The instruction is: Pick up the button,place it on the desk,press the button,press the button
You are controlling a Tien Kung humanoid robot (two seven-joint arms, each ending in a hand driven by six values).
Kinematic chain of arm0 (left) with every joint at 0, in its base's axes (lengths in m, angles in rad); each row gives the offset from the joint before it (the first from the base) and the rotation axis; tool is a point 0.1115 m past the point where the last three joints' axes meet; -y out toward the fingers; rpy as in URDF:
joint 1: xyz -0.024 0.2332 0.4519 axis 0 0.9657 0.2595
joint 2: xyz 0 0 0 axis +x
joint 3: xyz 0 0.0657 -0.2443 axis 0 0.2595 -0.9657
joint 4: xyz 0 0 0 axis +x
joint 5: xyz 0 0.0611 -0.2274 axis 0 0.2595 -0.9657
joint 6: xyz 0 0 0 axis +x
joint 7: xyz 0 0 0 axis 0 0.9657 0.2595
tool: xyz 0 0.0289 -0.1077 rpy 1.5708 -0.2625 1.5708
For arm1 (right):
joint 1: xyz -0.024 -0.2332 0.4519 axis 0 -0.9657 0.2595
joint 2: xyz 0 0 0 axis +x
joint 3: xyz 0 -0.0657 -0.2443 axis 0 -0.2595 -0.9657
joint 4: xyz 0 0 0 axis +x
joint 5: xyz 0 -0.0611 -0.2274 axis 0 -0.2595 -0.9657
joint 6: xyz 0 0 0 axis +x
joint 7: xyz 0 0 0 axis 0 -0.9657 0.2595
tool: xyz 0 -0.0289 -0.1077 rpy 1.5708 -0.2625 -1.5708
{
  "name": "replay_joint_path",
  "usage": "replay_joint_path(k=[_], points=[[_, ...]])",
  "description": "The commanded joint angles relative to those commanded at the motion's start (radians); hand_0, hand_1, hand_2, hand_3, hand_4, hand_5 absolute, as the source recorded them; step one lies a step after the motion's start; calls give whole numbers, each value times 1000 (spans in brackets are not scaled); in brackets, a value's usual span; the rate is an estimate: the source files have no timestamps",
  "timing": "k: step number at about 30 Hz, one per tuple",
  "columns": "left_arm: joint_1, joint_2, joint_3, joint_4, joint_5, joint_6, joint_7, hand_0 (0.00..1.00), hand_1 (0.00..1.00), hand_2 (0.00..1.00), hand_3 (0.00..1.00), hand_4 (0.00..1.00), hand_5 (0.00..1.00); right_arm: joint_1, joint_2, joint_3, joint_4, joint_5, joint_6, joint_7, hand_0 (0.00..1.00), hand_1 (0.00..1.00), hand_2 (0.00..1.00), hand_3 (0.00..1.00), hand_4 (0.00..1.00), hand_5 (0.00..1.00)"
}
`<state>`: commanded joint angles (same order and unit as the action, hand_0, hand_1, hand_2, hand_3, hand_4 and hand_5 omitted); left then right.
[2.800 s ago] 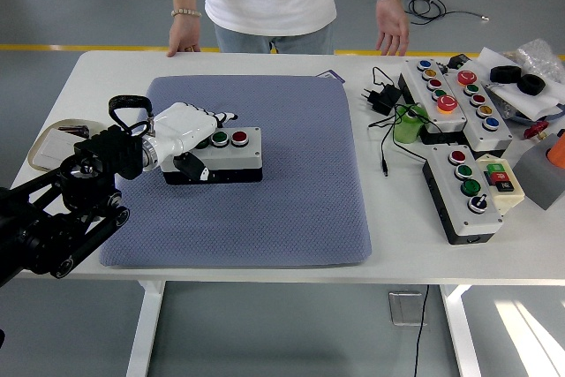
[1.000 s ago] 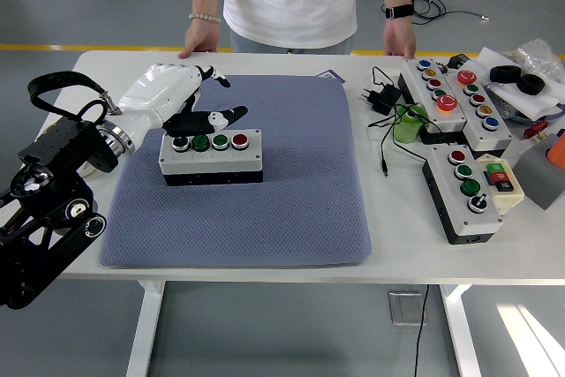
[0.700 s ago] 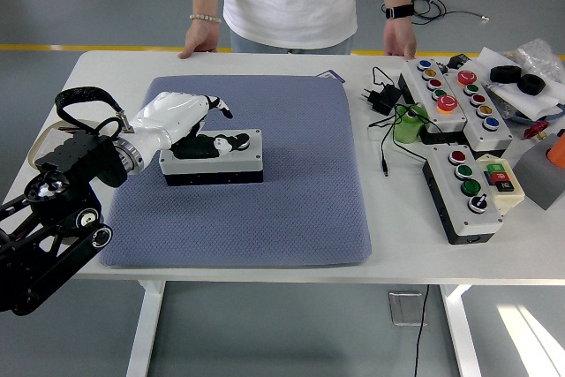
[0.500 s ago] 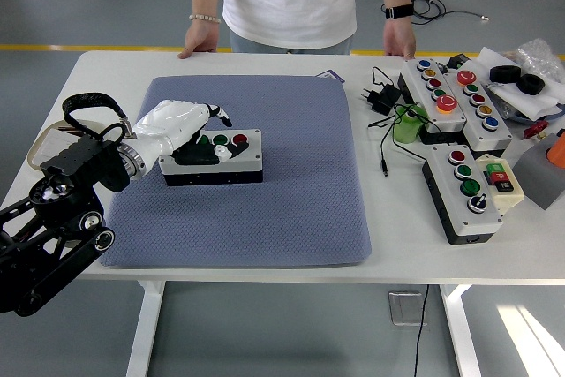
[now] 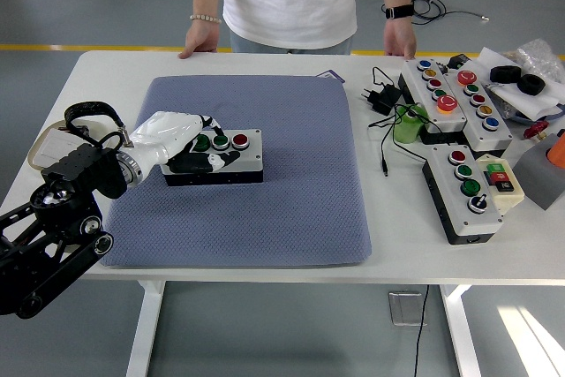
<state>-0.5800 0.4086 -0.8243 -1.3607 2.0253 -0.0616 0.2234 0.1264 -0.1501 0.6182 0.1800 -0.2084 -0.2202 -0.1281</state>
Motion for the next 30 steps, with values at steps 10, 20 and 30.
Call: replay_joint_path(k=[10, 20, 30], points=[[3, 0, 14, 13, -5, -4, 7, 9, 2, 76, 746, 789, 998, 1, 0, -3, 0, 4, 0, 0, 787, 797, 817, 751, 412, 479], [4, 1, 25, 33, -3, -27, 18, 10, 2, 76, 747, 786, 998, 1, 0, -6, 0, 8, 0, 1, 787, 797, 817, 751, 412, 479], [-1, 0, 16, 16, 1, 12, 9, 11, 2, 76, 746, 786, 998, 1, 1, -10, 0, 11, 1, 1, 787, 797, 817, 751, 412, 479]])
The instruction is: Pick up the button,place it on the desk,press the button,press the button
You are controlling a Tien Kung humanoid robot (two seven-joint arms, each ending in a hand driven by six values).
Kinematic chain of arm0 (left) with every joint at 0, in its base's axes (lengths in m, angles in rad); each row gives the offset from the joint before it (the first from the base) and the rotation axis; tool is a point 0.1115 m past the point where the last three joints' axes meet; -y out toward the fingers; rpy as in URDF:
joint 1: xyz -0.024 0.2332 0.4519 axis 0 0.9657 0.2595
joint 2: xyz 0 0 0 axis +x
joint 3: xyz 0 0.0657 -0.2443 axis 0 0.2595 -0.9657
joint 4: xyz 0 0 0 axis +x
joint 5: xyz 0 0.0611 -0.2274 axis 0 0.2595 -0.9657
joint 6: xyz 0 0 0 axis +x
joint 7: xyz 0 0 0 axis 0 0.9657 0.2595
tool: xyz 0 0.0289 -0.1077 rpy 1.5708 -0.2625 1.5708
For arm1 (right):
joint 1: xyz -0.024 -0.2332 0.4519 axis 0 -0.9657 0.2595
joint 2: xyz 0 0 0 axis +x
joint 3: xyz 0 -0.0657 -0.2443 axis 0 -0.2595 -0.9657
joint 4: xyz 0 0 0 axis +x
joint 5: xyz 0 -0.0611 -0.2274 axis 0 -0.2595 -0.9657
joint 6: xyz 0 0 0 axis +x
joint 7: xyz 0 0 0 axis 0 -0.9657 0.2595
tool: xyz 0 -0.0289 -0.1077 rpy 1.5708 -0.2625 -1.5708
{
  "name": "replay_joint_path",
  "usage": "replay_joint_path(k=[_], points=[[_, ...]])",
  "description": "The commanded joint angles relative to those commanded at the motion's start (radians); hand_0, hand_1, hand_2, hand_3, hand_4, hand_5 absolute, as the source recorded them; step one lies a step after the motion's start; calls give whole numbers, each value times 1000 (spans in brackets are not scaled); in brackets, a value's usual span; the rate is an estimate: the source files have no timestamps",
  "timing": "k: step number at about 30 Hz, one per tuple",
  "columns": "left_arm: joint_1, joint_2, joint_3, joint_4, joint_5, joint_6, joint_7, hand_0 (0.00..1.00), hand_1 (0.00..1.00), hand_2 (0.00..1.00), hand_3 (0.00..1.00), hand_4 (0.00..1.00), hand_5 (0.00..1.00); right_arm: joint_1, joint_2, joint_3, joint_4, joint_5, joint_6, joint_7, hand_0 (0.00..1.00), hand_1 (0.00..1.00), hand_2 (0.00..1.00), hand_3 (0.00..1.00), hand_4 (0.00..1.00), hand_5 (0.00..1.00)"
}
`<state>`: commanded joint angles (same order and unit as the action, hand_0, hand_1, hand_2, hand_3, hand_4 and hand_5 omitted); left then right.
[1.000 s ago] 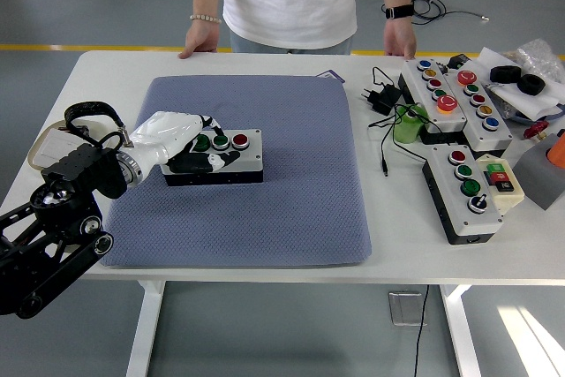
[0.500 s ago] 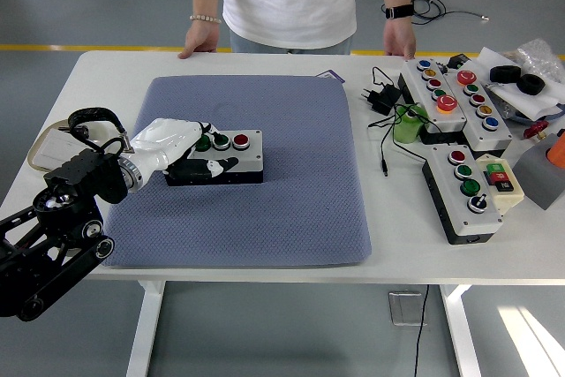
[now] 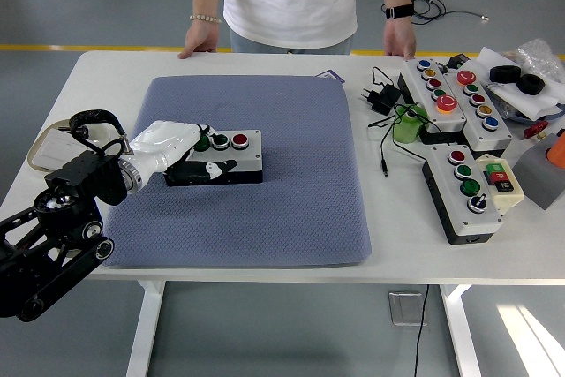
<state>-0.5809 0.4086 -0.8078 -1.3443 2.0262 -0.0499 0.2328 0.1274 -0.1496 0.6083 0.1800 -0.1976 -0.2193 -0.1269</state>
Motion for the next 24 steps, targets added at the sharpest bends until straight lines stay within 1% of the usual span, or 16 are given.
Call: replay_joint_path(k=[2, 5, 9, 10, 13, 15, 18, 24], points=[[-3, -1, -11, -16, 3, 19, -6, 11, 2, 76, 746, 786, 998, 0, 0, 0, 0, 1, 0, 0, 787, 797, 817, 751, 412, 479], [-13, -4, -13, -43, 1, 34, -10, 12, 2, 76, 746, 786, 998, 1, 0, 0, 0, 0, 0, 0, 787, 797, 817, 751, 412, 479], [-24, -11, -1, -60, -3, 37, -11, 11, 2, 76, 748, 784, 998, 1, -1, -2, 0, 2, 1, 0, 787, 797, 817, 751, 412, 479], [-29, -17, 11, -61, -7, 35, -9, 11, 2, 76, 748, 784, 998, 2, -1, -1, 0, 1, 0, 0, 787, 797, 817, 751, 412, 479], [-40, -29, 33, -49, -17, 30, -7, 11, 2, 76, 748, 784, 998, 2, -1, -3, 0, 4, 0, 1, 787, 797, 817, 751, 412, 479], [-41, -30, 35, -48, -18, 30, -6, 10, 2, 77, 748, 784, 998, 2, -1, -4, 0, 4, 0, 1, 787, 797, 817, 751, 412, 479], [-61, -41, 60, -24, -38, 24, -2, 10, 2, 77, 748, 784, 998, 3, -1, -5, 0, 4, 0, 2, 787, 797, 817, 751, 412, 479], [-72, -54, 71, 19, -48, 16, 4, 10, 2, 77, 748, 783, 998, 4, -2, -9, 0, 7, 1, 3, 787, 797, 817, 751, 412, 479]])
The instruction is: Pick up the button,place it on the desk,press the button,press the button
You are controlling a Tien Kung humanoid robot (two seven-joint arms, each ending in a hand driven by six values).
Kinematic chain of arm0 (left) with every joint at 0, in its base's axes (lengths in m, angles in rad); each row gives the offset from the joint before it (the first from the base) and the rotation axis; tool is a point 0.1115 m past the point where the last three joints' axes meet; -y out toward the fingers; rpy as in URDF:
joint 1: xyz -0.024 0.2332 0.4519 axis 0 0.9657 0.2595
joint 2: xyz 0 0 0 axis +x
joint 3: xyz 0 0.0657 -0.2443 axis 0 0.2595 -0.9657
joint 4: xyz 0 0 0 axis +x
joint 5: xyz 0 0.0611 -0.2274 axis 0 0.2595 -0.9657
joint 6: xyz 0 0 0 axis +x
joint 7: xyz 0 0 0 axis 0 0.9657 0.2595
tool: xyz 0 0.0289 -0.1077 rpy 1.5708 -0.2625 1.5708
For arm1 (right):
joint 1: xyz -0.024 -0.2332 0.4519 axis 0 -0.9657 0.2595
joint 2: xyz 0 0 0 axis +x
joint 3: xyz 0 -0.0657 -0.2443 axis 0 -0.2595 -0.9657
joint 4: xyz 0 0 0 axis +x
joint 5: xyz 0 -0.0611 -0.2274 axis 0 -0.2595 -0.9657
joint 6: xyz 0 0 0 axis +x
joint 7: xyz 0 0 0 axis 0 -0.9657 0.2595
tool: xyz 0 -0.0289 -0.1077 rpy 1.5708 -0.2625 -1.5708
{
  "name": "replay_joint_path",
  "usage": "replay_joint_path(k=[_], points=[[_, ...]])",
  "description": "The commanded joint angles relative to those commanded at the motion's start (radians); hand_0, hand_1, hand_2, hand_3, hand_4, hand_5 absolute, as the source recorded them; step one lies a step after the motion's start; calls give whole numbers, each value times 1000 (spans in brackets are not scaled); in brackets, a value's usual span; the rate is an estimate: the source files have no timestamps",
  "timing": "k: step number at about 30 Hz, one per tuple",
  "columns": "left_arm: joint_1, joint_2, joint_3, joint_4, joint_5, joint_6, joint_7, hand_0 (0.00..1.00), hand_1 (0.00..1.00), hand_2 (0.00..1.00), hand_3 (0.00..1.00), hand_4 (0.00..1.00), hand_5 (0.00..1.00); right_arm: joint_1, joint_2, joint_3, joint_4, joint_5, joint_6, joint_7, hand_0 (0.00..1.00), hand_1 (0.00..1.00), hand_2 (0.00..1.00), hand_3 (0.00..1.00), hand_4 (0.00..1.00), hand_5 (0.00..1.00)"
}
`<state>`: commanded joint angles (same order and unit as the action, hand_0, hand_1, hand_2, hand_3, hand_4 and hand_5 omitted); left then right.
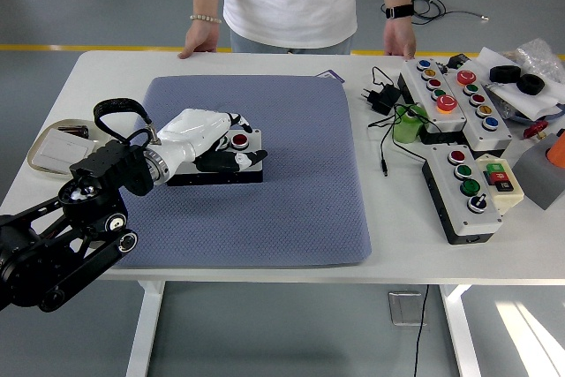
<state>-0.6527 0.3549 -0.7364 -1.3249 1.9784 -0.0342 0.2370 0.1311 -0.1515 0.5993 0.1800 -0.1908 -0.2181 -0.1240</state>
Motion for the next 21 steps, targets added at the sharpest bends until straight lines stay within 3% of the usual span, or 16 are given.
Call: replay_joint_path(k=[21], points=[[16, 9, 41, 37, -7, -32, 18, 12, 2, 77, 748, 782, 998, -1, 2, 4, 0, -4, -2, -3, 787, 797, 817, 751, 412, 479]])
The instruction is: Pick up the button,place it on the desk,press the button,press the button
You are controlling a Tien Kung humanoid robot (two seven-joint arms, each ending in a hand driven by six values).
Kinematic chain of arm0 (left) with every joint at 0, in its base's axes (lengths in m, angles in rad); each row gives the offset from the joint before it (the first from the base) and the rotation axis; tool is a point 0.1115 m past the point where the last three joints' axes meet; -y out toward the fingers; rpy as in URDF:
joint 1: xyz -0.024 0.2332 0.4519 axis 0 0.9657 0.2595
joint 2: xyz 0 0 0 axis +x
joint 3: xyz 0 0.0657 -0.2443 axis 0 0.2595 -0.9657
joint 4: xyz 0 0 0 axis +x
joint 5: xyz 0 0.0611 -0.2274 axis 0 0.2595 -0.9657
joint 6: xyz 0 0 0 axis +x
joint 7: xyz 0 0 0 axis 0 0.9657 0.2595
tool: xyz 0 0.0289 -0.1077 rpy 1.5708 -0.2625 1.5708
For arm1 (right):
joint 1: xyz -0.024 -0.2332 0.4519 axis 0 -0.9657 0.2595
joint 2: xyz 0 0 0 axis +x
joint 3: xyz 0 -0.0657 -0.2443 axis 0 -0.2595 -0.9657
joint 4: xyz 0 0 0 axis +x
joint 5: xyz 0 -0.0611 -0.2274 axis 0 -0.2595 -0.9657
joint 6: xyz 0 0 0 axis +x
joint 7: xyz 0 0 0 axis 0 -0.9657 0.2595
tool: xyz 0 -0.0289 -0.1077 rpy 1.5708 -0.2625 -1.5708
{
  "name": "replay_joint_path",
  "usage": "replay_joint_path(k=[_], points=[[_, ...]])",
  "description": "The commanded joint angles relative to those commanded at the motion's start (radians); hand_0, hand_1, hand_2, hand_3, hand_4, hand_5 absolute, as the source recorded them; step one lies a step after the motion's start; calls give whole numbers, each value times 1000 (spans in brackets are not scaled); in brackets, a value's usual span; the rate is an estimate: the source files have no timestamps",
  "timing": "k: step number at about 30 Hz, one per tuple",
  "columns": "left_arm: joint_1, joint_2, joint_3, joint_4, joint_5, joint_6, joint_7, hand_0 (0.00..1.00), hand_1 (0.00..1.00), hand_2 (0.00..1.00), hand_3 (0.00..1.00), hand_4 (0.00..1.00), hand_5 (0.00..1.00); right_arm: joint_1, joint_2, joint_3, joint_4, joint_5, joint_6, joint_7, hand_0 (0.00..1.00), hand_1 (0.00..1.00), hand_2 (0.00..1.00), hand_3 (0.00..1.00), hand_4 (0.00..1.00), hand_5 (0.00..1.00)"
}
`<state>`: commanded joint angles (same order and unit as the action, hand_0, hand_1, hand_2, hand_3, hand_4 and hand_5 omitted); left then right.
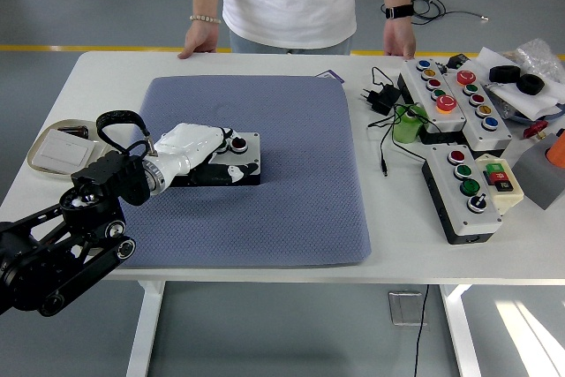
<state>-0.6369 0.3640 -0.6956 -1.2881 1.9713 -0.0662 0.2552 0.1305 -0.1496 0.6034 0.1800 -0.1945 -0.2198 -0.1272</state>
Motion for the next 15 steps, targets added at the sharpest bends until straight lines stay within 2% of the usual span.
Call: replay_joint_path(k=[5, 9, 11, 15], points=[[6, 1, 3, 1, 4, -2, 1, 12, 2, 77, 748, 782, 998, -2, 0, 3, 0, -5, 0, -1, 787, 797, 817, 751, 412, 479], [6, 2, -13, -17, 8, 26, -10, 11, 2, 77, 749, 782, 998, -3, 1, 5, 0, -6, -1, -1, 787, 797, 817, 751, 412, 479], [6, 1, -35, -34, 15, 62, -20, 11, 2, 77, 749, 782, 998, -2, 1, 4, 0, -5, -1, -1, 787, 797, 817, 751, 412, 479], [7, 4, -73, -66, 16, 102, -33, 11, 2, 77, 764, 782, 998, -1, 0, 3, 0, -5, -1, -1, 787, 797, 817, 751, 412, 479]])
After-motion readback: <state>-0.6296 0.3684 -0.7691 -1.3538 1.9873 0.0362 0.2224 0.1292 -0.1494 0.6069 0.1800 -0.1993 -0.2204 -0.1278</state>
